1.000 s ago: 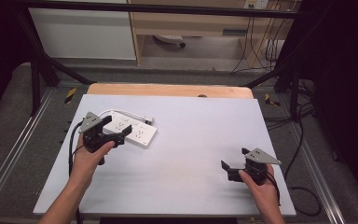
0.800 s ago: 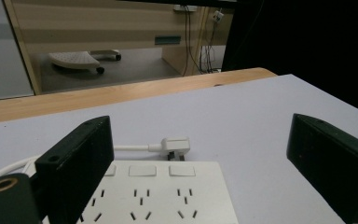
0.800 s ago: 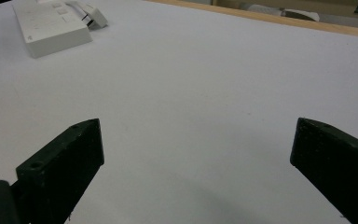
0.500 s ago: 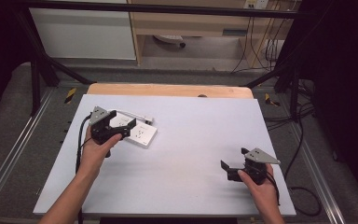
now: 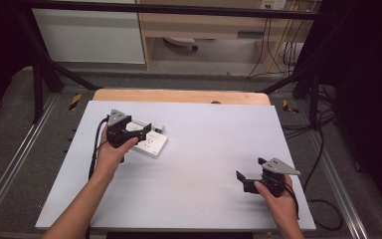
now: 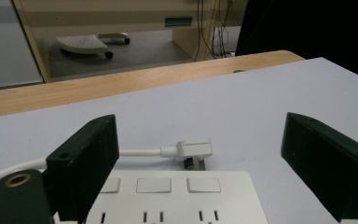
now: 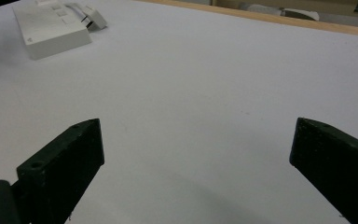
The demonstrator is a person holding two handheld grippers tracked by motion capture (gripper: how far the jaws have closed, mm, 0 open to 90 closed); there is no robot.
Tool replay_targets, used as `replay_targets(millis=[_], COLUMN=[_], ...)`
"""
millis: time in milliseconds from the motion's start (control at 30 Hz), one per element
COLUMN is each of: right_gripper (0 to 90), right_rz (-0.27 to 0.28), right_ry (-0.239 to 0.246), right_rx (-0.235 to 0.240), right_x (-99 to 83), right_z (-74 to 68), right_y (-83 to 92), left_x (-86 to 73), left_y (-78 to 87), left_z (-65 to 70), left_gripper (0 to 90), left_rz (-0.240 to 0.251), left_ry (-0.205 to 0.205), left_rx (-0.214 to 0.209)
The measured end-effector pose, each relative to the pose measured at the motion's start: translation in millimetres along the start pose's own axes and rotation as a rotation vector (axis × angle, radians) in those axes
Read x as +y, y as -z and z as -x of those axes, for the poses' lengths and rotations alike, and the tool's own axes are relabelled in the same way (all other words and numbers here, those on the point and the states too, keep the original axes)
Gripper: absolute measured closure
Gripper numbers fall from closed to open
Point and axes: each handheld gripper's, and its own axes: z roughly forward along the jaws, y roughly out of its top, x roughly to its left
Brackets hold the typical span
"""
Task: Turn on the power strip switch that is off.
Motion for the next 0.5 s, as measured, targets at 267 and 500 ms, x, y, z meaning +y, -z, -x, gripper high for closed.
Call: replay_targets(millis=[267,500], right_gripper=[3.5,3.5], right_rz=[0.001,0.002], right_ry=[0.000,0.000], right_rx=[-0.001,0.000], right_x=[0.1,0.0], right_z=[0.1,0.9], right_y=[0.2,0.9], left_x=[-1.0,1.7], left_y=[-9.2,-14.7], left_z=[-0.4,1.1], left_gripper=[26.7,44.9], left_rz=[-0.039,-0.070], left_ry=[-0.014,-0.025], left_rx=[0.000,-0.008])
